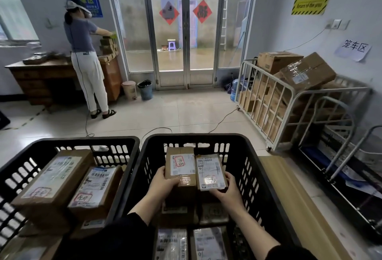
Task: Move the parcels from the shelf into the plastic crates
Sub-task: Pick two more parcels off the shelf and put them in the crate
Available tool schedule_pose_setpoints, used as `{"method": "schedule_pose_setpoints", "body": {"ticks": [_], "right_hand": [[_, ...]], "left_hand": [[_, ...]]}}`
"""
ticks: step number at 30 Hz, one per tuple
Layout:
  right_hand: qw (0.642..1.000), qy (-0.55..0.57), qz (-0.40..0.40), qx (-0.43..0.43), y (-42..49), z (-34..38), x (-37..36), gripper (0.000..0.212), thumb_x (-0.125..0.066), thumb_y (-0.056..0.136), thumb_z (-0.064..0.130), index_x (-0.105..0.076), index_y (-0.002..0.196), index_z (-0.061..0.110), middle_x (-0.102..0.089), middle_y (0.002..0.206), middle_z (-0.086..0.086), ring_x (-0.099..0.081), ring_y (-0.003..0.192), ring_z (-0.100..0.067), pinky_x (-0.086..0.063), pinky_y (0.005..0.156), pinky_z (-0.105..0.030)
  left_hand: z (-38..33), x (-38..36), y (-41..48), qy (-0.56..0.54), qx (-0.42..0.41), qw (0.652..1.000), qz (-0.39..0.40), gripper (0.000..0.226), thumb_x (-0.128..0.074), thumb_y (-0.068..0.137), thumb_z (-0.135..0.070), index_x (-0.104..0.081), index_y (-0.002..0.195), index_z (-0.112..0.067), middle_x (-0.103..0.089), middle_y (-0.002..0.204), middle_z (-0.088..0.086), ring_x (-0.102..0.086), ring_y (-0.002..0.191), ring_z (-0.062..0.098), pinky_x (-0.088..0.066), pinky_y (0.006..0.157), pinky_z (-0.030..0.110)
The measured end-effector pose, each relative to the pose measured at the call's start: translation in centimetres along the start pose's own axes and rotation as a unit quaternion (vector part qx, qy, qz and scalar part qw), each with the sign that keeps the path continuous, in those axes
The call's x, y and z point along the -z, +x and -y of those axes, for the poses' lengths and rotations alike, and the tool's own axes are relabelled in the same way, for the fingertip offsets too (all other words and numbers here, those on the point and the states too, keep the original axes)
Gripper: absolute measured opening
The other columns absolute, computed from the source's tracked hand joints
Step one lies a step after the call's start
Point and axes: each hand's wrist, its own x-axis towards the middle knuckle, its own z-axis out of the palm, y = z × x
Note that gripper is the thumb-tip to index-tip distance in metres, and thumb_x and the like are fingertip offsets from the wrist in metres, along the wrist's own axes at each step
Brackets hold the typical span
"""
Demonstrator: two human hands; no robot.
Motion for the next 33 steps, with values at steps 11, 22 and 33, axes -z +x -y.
{"method": "schedule_pose_setpoints", "body": {"ticks": [11,22,33], "right_hand": [[0.884,-0.428,0.012,0.186,2.2,2.8,-0.6,0.039,-0.042,0.094,0.032,-0.046,0.130,0.017,-0.036,0.143,0.000,-0.034,0.130,-0.015,-0.030,0.108,-0.028],[0.836,-0.499,-0.003,0.231,2.7,0.4,-1.6,0.039,-0.027,0.098,0.032,-0.039,0.133,0.018,-0.036,0.142,0.001,-0.022,0.138,-0.015,-0.022,0.115,-0.028],[0.840,-0.511,0.028,0.181,-1.4,5.6,1.0,0.048,-0.030,0.098,0.038,-0.027,0.144,0.026,-0.020,0.155,0.001,-0.014,0.143,-0.016,-0.014,0.116,-0.037]], "left_hand": [[-0.7,-0.9,0.4,0.498,-0.249,0.830,-0.022,0.050,-0.038,0.096,-0.029,-0.030,0.144,-0.015,-0.024,0.154,0.004,-0.018,0.143,0.017,-0.015,0.116,0.027],[1.2,-1.1,1.1,0.542,-0.232,0.808,-0.010,0.053,-0.025,0.099,-0.032,-0.017,0.149,-0.017,-0.012,0.158,0.002,-0.007,0.146,0.016,-0.004,0.118,0.029],[-2.2,-0.4,-1.7,0.554,-0.201,0.808,0.007,0.050,-0.028,0.099,-0.035,-0.023,0.146,-0.021,-0.016,0.158,0.004,-0.010,0.146,0.019,-0.009,0.119,0.037]]}}
